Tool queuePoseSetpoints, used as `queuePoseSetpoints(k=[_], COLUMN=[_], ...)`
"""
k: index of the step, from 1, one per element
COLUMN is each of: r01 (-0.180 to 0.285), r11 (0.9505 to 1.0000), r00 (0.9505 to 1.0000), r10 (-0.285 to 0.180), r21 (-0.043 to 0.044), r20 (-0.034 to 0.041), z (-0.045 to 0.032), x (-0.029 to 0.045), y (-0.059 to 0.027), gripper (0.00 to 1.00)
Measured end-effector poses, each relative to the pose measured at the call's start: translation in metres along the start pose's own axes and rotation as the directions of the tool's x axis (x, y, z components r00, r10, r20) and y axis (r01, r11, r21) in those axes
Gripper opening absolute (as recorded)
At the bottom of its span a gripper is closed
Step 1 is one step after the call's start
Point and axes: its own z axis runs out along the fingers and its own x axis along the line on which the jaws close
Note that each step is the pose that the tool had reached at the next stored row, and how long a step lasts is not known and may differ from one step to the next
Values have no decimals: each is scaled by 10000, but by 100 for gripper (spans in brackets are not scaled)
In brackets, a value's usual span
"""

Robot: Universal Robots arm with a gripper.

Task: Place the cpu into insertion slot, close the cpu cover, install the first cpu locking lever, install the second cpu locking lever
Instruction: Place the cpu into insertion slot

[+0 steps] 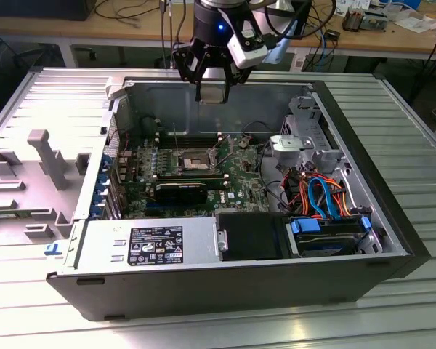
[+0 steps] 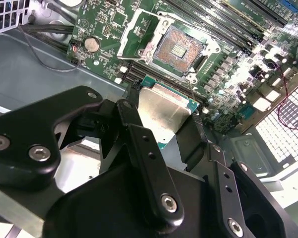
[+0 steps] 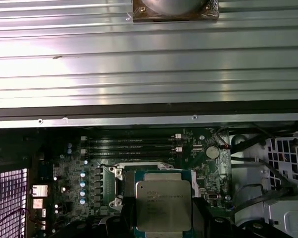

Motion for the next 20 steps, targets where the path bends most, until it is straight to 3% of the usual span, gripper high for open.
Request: queuePoseSetpoints(k=[20], r01=[0], r11=[10000], r00=[10000], r10=[0], r21=[2], r20=[0], z=[37], x=[-2], y=[-43], gripper=[54])
